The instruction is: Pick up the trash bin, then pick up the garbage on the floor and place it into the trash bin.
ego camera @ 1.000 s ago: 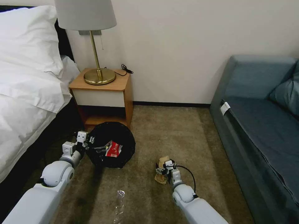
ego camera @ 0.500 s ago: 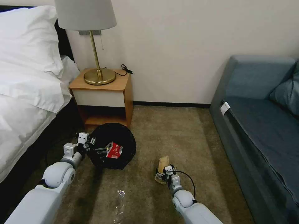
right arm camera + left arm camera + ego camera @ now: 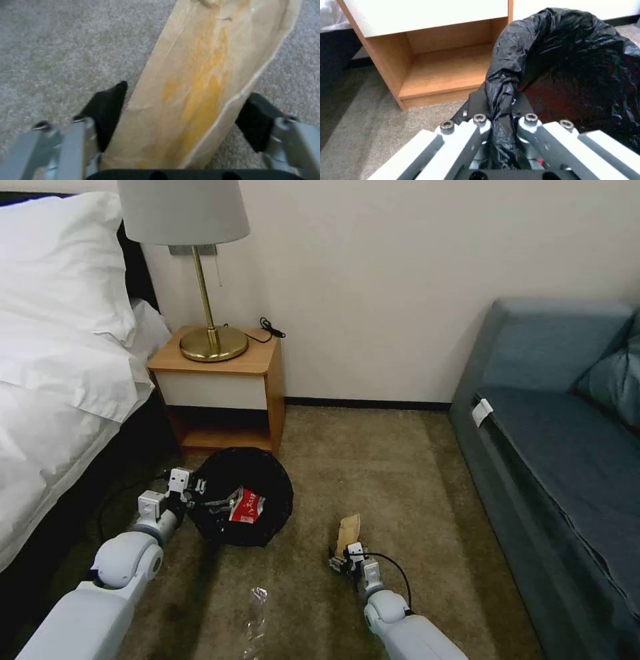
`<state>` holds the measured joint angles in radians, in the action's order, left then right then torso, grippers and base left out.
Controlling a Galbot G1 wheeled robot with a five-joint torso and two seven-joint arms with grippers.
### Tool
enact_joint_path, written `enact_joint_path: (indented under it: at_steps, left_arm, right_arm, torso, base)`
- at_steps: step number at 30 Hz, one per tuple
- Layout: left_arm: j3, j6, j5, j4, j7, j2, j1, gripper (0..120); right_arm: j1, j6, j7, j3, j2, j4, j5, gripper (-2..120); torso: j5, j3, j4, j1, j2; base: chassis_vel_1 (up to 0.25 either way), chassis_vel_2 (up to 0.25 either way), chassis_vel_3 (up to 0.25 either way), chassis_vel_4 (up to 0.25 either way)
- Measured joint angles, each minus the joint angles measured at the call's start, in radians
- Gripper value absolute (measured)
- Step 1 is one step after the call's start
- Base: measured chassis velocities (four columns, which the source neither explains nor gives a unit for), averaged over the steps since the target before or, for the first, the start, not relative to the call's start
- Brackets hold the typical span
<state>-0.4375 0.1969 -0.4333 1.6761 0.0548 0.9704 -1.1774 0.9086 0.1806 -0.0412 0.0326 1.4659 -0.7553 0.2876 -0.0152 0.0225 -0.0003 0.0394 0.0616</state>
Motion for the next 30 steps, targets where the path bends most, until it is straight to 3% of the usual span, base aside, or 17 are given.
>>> enact_joint_path:
  at_steps: [4, 6, 11, 13, 17, 19, 30]
  left_arm:
    - [-0.002, 0.000, 0.000, 0.005, 0.000, -0.003, -0.004, 4]
    - [-0.004, 0.000, -0.001, 0.012, -0.001, -0.004, -0.009, 4]
    - [-0.004, 0.000, 0.000, 0.015, -0.002, -0.003, -0.010, 4]
    - [-0.004, 0.000, 0.005, 0.014, -0.002, 0.000, -0.013, 4]
    - [-0.005, -0.002, 0.010, 0.012, -0.002, 0.004, -0.018, 4]
    - [-0.006, -0.005, 0.018, 0.007, 0.000, 0.008, -0.025, 4]
    - [-0.003, -0.005, 0.021, 0.017, 0.001, 0.011, -0.024, 4]
  right_arm:
    - [0.000, 0.002, 0.002, 0.000, -0.001, -0.001, 0.002, 60]
    - [0.001, 0.004, 0.002, 0.000, -0.004, -0.010, 0.003, 47]
    - [0.001, 0.006, 0.002, -0.001, -0.005, -0.016, 0.002, 32]
    - [0.002, 0.008, 0.002, -0.003, -0.007, -0.023, 0.000, 20]
    - [0.004, 0.014, 0.001, -0.007, -0.009, -0.030, -0.001, 12]
    - [0.013, 0.023, -0.003, -0.011, -0.024, -0.071, -0.002, 0]
    - [0.039, 0.003, -0.018, -0.028, -0.093, -0.315, -0.028, 0]
  torso:
    - [0.0000, 0.000, 0.0000, 0.000, 0.000]
    - [-0.0001, 0.000, 0.0000, 0.000, 0.000]
    - [0.0000, 0.000, 0.0000, 0.000, 0.000]
    - [0.0000, 0.000, 0.0000, 0.000, 0.000]
    - [0.0000, 0.000, 0.0000, 0.000, 0.000]
    - [0.0000, 0.000, 0.0001, 0.000, 0.000]
    - [0.0000, 0.000, -0.0001, 0.000, 0.000]
  base:
    - [0.000, 0.000, 0.000, 0.000]
    - [0.000, 0.000, 0.000, 0.000]
    - [0.000, 0.000, 0.000, 0.000]
    - [0.000, 0.000, 0.000, 0.000]
    - [0.000, 0.000, 0.000, 0.000]
    - [0.000, 0.000, 0.000, 0.000]
    - [0.000, 0.000, 0.000, 0.000]
